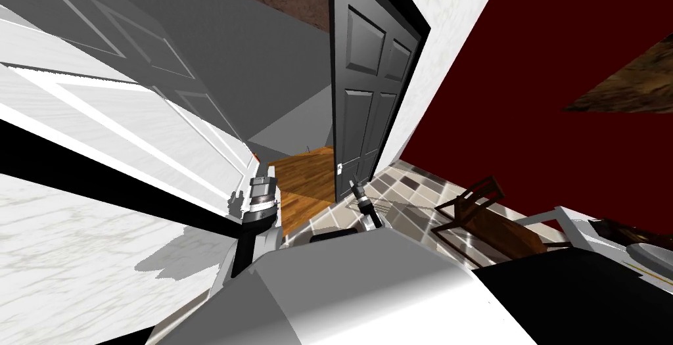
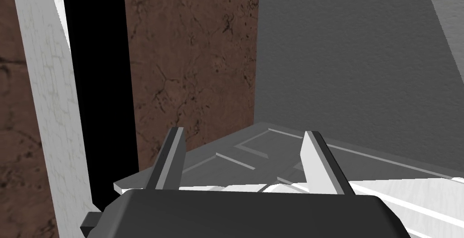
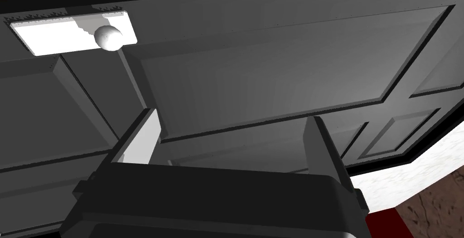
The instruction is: Push the door open
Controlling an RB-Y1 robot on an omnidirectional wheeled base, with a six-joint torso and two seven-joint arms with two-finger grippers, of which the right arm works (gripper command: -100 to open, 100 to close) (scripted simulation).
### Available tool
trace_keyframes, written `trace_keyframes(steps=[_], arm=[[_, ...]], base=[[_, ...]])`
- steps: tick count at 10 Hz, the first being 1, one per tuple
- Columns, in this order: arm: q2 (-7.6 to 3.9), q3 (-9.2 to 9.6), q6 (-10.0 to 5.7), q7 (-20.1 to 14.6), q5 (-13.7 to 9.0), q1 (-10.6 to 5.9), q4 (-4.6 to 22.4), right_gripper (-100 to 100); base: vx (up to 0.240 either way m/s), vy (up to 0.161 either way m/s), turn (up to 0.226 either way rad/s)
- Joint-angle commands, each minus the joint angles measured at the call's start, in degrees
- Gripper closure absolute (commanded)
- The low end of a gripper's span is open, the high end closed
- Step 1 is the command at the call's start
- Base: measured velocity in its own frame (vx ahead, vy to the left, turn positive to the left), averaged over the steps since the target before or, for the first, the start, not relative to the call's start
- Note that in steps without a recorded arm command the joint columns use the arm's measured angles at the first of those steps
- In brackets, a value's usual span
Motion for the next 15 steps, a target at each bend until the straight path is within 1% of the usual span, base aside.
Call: trace_keyframes(steps=[1, 2, 6, 8, 11, 14, 15], arm=[[-0.49, 0.82, -0.19, -0.02, -0.39, -1.12, 2.86, -100], [-0.49, 0.82, -0.19, -0.02, -0.39, -1.12, 3.27, -100], [-1.34, 2.76, -1.27, 0.08, -1.21, -3.80, 10.73, -100], [-1.73, 3.67, -1.78, 0.13, -1.59, -5.06, 14.16, -100], [-2.24, 4.84, -2.44, 0.20, -2.08, -6.68, 18.71, -100], [-2.64, 5.80, -2.97, 0.25, -2.49, -8.01, 22.43, -100], [-2.85, 6.30, -3.25, 0.27, -2.70, -8.70, 24.35, -100]], base=[[0.089, -0.086, 0.112], [0.054, -0.060, 0.032], [0.068, -0.048, 0.089], [0.070, -0.090, 0.089], [0.072, -0.058, 0.084], [0.070, -0.053, 0.067], [0.062, -0.067, 0.085]])
